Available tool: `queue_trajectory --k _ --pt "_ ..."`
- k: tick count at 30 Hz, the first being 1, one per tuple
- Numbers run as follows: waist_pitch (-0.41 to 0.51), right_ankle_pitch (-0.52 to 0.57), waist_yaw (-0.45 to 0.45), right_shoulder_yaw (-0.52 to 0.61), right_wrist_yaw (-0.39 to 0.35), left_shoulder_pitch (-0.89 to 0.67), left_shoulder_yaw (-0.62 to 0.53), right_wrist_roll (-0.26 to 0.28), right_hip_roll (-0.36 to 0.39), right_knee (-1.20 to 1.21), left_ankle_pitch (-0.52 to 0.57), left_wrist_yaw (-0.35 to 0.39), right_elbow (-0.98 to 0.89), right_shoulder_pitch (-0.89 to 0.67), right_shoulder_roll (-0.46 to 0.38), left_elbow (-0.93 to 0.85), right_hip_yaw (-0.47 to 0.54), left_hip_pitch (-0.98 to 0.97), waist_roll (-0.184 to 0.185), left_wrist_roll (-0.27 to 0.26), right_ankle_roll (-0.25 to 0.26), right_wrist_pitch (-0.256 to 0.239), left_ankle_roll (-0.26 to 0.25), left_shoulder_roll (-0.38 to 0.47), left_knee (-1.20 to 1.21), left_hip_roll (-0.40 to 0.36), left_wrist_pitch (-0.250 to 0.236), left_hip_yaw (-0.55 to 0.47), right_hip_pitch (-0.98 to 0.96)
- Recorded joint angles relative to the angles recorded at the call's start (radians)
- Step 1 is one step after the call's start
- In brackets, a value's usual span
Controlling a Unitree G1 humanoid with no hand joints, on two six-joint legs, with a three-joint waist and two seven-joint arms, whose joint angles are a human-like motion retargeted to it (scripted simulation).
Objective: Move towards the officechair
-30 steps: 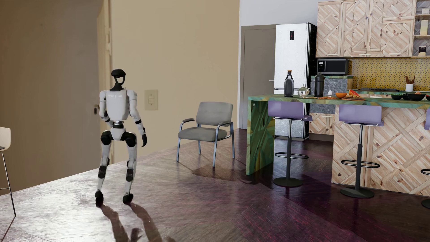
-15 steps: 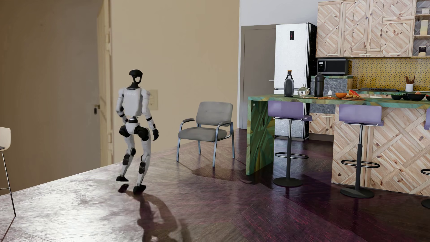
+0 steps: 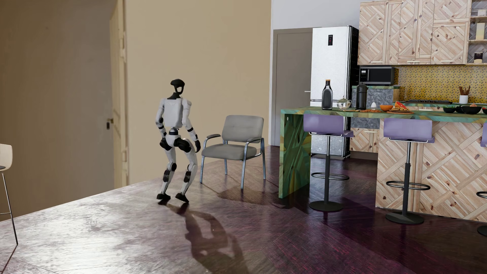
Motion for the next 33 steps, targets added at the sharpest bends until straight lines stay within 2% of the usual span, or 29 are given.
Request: queue_trajectory --k 1,2,3,4,5,6,7,8,9,10,11,12,13,14,15,16,17,18,19,20,21,22,24,26,28,30,32,33 --pt "-0.015 -0.127 0.03 -0.01 0.021 -0.003 -0.007 -0.017 -0.027 -0.176 0.073 0.002 0.015 0.005 -0.015 -0.014 0.011 -0.024 -0.011 0.028 -0.132 -0.049 -0.024 -0.018 0.083 -0.014 0.043 0.011 0.015" --pt "-0.042 -0.205 0.05 0.041 0.03 -0.021 -0.007 -0.036 -0.045 -0.327 0.19 0.014 0.089 0.004 -0.052 0.021 0.006 -0.096 0.004 0.044 -0.028 -0.107 -0.032 -0.077 0.223 -0.009 0.061 0.015 0.06" --pt "-0.048 -0.225 0.057 0.04 0.03 -0.023 -0.033 -0.024 -0.037 -0.333 0.102 0.021 0.105 -0.018 -0.053 0.01 0.008 -0.114 0.033 0.025 -0.028 -0.146 -0.025 -0.09 0.208 -0.03 0.061 -0.013 0.094" --pt "-0.05 -0.232 0.057 0.05 0.023 -0.017 -0.037 0.007 -0.021 -0.338 -0.009 0.019 0.082 -0.028 -0.044 -0.014 0.006 -0.125 0.066 -0.013 -0.032 -0.181 -0.011 -0.063 0.144 -0.038 0.033 -0.03 0.123" --pt "-0.048 -0.225 0.058 0.054 0.014 -0.031 -0.002 0.049 -0.012 -0.297 -0.036 0.014 0.039 -0.009 -0.023 0.021 0.006 -0.125 0.097 -0.061 -0.031 -0.217 0.008 -0.05 0.053 -0.049 -0.029 -0.034 0.13" --pt "-0.048 -0.184 0.037 0.06 0.022 -0.038 -0.001 0.091 0.002 -0.205 0.006 0.012 -0.019 0.019 -0.017 0.026 -0.018 -0.118 0.136 -0.099 -0.014 -0.241 0.035 -0.023 -0.08 -0.016 -0.082 -0.001 0.104" --pt "-0.057 -0.13 0.006 0.032 0.046 -0.04 0.0 0.127 0.016 -0.087 0.172 0.017 -0.037 0.037 -0.002 0.065 -0.01 -0.085 0.142 -0.126 -0.014 -0.259 0.067 0.01 -0.195 0.002 -0.145 0.02 0.054" --pt "-0.072 -0.139 -0.013 0.038 0.076 -0.034 -0.037 0.153 0.01 -0.077 0.161 0.04 0.006 0.033 -0.025 0.027 0.007 -0.075 0.115 -0.145 0.011 -0.262 0.063 0.014 -0.193 -0.005 -0.161 0.03 0.049" --pt "-0.101 -0.267 -0.011 0.021 0.099 -0.037 -0.051 0.161 -0.004 -0.197 0.155 0.065 0.066 0.042 -0.043 -0.01 0.024 -0.076 0.085 -0.15 0.039 -0.241 0.059 -0.027 -0.197 -0.02 -0.154 0.031 0.111" --pt "-0.115 -0.325 -0.003 0.001 0.11 -0.05 -0.062 0.159 -0.012 -0.274 0.118 0.084 0.101 0.05 -0.066 -0.015 0.017 -0.075 0.069 -0.148 -0.02 -0.2 0.052 -0.069 -0.181 -0.038 -0.139 0.013 0.163" --pt "-0.123 -0.316 0.011 -0.007 0.1 -0.02 -0.074 0.147 0.002 -0.303 0.017 0.089 0.113 0.031 -0.077 -0.029 0.013 -0.087 0.069 -0.136 -0.022 -0.138 0.044 -0.066 -0.105 -0.048 -0.13 -0.01 0.183" --pt "-0.122 -0.312 0.034 -0.015 0.067 -0.001 -0.053 0.14 0.006 -0.325 -0.073 0.074 0.082 0.048 -0.052 -0.03 0.015 -0.094 0.063 -0.118 -0.019 -0.092 0.037 -0.055 -0.014 -0.056 -0.108 -0.016 0.204" --pt "-0.121 -0.307 0.05 0.005 0.034 0.005 -0.025 0.138 0.013 -0.344 -0.122 0.053 0.075 0.053 -0.041 -0.01 0.016 -0.09 0.065 -0.099 -0.016 -0.062 0.028 -0.056 0.023 -0.047 -0.079 -0.015 0.22" --pt "-0.122 -0.311 0.04 0.005 0.017 0.002 -0.01 0.141 0.02 -0.341 -0.091 0.03 0.036 0.047 -0.03 0.027 0.009 -0.071 0.072 -0.082 -0.006 -0.045 0.013 -0.048 -0.082 -0.018 -0.053 -0.016 0.212" --pt "-0.108 -0.299 0.018 0.005 0.018 0.01 -0.028 0.15 0.018 -0.291 0.063 0.016 0.004 0.022 0.001 0.051 0.016 -0.062 0.047 -0.079 -0.023 -0.045 0.019 -0.001 -0.129 -0.024 -0.045 -0.014 0.18" --pt "-0.101 -0.295 0.016 0.032 0.028 0.014 -0.039 0.171 0.004 -0.31 0.079 0.018 0.026 0.008 -0.003 0.017 0.015 -0.064 0.015 -0.09 -0.024 -0.063 0.075 0.008 -0.153 -0.033 -0.023 -0.004 0.164" --pt "-0.086 -0.281 0.029 0.03 0.041 -0.007 -0.038 0.201 -0.005 -0.355 0.07 0.03 0.078 0.014 -0.031 -0.003 0.006 -0.049 0.001 -0.109 -0.005 -0.09 0.047 -0.038 -0.178 -0.036 -0.005 -0.008 0.188" --pt "-0.087 -0.26 0.033 0.003 0.053 -0.004 -0.036 0.223 -0.005 -0.392 0.083 0.037 0.072 0.023 -0.047 -0.007 0.006 -0.044 -0.008 -0.133 -0.003 -0.093 0.022 -0.059 -0.21 -0.036 -0.012 -0.009 0.193" --pt "-0.087 -0.241 0.038 -0.017 0.054 0.003 -0.03 0.237 -0.001 -0.426 0.064 0.037 0.071 0.022 -0.04 -0.007 0.01 -0.036 -0.018 -0.152 -0.003 -0.09 0.017 -0.061 -0.23 -0.035 -0.026 -0.009 0.203" --pt "-0.092 -0.226 0.05 -0.004 0.041 0.007 -0.02 0.246 0.011 -0.456 0.003 0.027 0.076 0.034 -0.031 0.001 0.007 -0.044 -0.012 -0.161 -0.003 -0.093 0.023 -0.069 -0.211 -0.024 -0.044 -0.014 0.212" --pt "-0.087 -0.232 0.046 0.001 0.038 0.014 -0.031 0.243 0.015 -0.447 0.068 0.007 0.062 0.018 -0.03 0.015 0.013 -0.035 -0.008 -0.165 -0.001 -0.094 0.03 -0.051 -0.225 -0.022 -0.064 -0.012 0.212" --pt "-0.092 -0.235 0.04 0.002 0.038 0.019 -0.046 0.234 0.011 -0.441 0.117 -0.011 0.062 -0.003 -0.02 0.019 0.014 -0.034 -0.011 -0.17 0.001 -0.101 0.068 -0.025 -0.248 -0.029 -0.077 -0.011 0.202" --pt "-0.085 -0.24 0.034 0.025 0.028 0.026 -0.04 0.2 0.005 -0.435 0.118 -0.039 0.071 -0.047 -0.004 0.012 0.016 -0.033 -0.006 -0.166 0.006 -0.13 0.071 -0.022 -0.244 -0.036 -0.078 -0.009 0.203" --pt "-0.078 -0.245 0.053 0.033 0.014 0.022 -0.051 0.173 -0.011 -0.427 0.129 -0.048 0.082 -0.045 -0.013 -0.011 0.022 -0.019 -0.012 -0.144 0.008 -0.153 0.078 -0.018 -0.265 -0.05 -0.056 -0.001 0.203" --pt "-0.09 -0.238 0.035 -0.008 0.006 0.018 -0.047 0.167 -0.012 -0.446 0.112 -0.03 0.093 -0.012 -0.03 -0.017 0.019 -0.018 0.014 -0.128 0.011 -0.134 0.075 -0.059 -0.267 -0.053 -0.042 -0.005 0.212" --pt "-0.099 -0.239 0.033 0.002 -0.007 -0.022 -0.055 0.178 -0.008 -0.446 0.122 -0.01 0.079 0.015 -0.044 -0.008 0.029 -0.013 0.037 -0.127 0.013 -0.103 0.08 -0.054 -0.268 -0.054 -0.031 -0.006 0.213" --pt "-0.112 -0.242 0.058 0.011 -0.024 -0.003 -0.068 0.191 -0.008 -0.448 0.112 0.006 0.081 -0.007 -0.009 -0.017 0.021 -0.024 0.05 -0.139 0.012 -0.089 0.077 -0.038 -0.261 -0.058 -0.071 -0.018 0.209" --pt "-0.107 -0.24 0.078 0.004 -0.026 0.006 -0.051 0.2 -0.007 -0.459 0.112 0.007 0.081 -0.031 -0.016 -0.001 0.018 -0.016 0.06 -0.143 0.013 -0.101 0.077 -0.041 -0.264 -0.059 -0.081 -0.023 0.222"
